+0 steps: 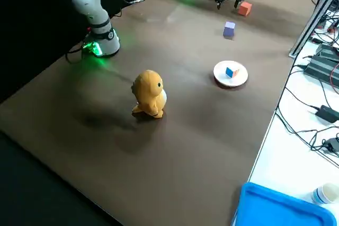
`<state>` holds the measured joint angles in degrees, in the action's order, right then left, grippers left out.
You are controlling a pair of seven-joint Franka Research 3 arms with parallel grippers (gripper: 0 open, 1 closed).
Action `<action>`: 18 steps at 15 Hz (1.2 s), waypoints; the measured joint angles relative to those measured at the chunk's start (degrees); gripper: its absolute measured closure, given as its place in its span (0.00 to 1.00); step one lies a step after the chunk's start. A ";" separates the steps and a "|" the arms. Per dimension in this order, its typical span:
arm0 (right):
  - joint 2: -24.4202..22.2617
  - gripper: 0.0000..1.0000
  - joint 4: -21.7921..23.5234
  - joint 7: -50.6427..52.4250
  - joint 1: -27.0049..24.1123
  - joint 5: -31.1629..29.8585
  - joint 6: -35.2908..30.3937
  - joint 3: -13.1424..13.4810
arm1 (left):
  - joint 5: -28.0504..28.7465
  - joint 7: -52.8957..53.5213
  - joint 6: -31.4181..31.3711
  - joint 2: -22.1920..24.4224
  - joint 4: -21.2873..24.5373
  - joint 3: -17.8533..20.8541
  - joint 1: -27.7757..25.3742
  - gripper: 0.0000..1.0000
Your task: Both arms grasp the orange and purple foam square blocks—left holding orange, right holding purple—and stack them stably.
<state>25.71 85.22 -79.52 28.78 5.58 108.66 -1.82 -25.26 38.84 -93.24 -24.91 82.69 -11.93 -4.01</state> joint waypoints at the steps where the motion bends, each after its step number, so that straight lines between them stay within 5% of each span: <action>1: 0.84 0.00 0.00 -2.22 0.44 0.46 1.56 0.01 | -2.84 4.56 0.24 -0.61 0.00 -0.01 -0.74 0.00; 8: 7.14 0.00 -0.84 -12.16 4.23 1.16 6.76 0.03 | -18.25 38.45 1.14 -6.75 0.11 -0.01 -2.07 0.00; 18: 15.97 0.00 -2.37 -23.73 8.48 1.47 20.77 0.05 | -34.30 63.24 1.23 -14.45 5.32 0.01 -5.02 0.00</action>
<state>41.68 82.85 -103.26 37.26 7.05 129.43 -1.77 -59.55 102.08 -92.01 -39.36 88.01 -11.92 -9.03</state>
